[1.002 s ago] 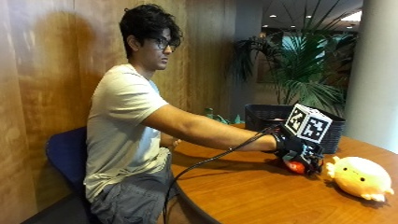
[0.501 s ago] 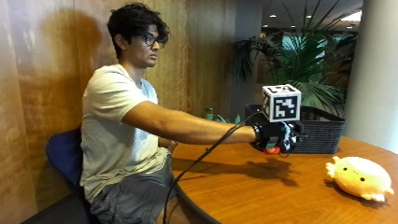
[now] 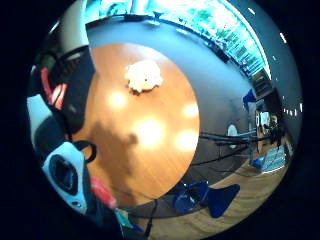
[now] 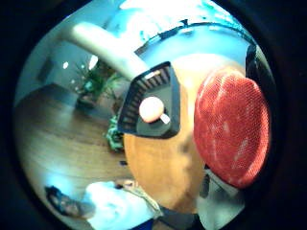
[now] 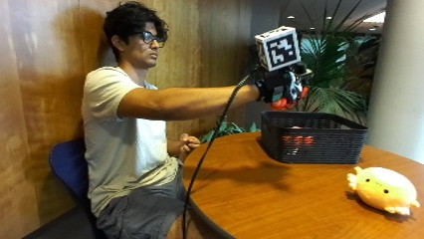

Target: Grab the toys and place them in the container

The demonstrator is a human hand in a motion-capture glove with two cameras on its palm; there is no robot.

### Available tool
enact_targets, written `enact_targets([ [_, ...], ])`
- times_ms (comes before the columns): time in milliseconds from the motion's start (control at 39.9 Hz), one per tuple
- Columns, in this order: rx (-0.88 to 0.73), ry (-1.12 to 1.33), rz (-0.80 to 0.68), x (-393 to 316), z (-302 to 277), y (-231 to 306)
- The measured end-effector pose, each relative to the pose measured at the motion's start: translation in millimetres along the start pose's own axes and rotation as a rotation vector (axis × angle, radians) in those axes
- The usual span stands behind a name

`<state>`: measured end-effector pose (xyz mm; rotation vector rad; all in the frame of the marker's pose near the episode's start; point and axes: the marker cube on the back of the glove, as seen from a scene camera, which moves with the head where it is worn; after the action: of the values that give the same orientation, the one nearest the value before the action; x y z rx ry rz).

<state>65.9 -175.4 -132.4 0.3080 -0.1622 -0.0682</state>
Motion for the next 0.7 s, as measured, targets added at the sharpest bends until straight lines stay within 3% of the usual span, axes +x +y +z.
enact_targets([
  [351,0.01,0.053,-0.098,-92,-37,-59],
  [702,-0.086,0.055,-0.196,-176,29,-104],
])
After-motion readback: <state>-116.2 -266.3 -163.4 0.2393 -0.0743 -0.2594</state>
